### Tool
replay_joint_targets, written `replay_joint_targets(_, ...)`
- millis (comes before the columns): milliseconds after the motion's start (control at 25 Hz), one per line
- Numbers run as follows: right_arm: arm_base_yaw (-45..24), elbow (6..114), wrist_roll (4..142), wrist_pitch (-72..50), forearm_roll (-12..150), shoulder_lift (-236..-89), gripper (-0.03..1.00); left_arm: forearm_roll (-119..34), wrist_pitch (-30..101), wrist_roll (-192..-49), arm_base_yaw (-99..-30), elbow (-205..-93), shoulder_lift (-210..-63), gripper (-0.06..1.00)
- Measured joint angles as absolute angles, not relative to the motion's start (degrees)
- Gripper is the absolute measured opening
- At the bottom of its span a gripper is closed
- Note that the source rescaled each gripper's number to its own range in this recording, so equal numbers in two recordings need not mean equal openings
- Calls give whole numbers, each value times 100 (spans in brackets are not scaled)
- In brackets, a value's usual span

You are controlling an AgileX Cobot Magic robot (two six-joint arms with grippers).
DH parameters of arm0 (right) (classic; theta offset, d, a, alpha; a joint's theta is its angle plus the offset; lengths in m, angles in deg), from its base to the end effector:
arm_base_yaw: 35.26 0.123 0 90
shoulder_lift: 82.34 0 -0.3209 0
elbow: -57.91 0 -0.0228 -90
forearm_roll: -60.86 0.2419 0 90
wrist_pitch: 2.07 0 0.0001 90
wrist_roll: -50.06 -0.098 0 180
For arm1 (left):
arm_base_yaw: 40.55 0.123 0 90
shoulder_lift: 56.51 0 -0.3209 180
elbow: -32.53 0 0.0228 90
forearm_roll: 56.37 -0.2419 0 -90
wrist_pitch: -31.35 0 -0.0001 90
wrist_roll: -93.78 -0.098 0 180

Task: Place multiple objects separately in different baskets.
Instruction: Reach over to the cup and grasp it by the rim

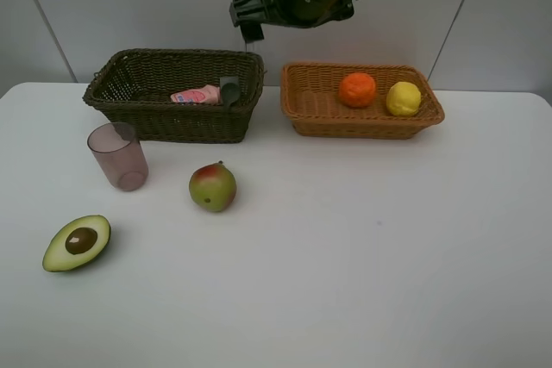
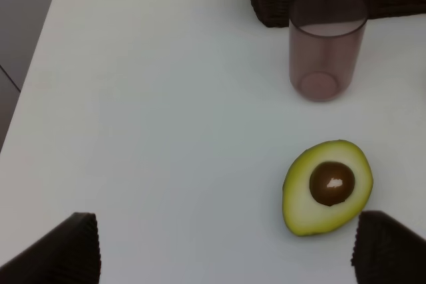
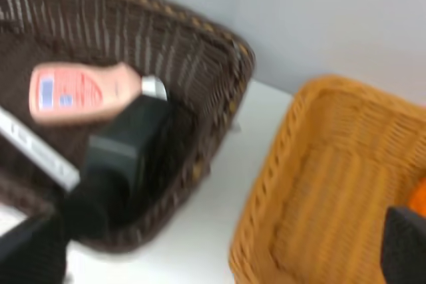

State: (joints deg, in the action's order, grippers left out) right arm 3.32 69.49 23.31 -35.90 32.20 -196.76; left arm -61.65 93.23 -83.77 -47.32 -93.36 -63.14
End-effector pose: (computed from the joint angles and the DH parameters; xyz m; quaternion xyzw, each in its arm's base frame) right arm 0.3621 0.2553 0.3188 -0.2323 0.8812 0.0214 0.4112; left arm -0.0354 0.0122 0.2456 0.0326 0.8757 0.0074 0.4817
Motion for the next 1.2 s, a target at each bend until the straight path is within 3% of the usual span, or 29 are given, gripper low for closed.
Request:
replay_joint_targets(440,155,4555,3554,-3302,3615,-17480,100,-6165,9323,-8377,-4732,-9336,-6314,100)
replay_joint_targets(840,155,3336,4045,-3843,3708,-16054,100,-6165,9323,-8377,-4732,-9336,-6314,100)
replay_joint_targets(1200,155,2421,5333,-4236,4682,-14654,100,-6165,9323,-8377,-4732,-9336,-6314,100)
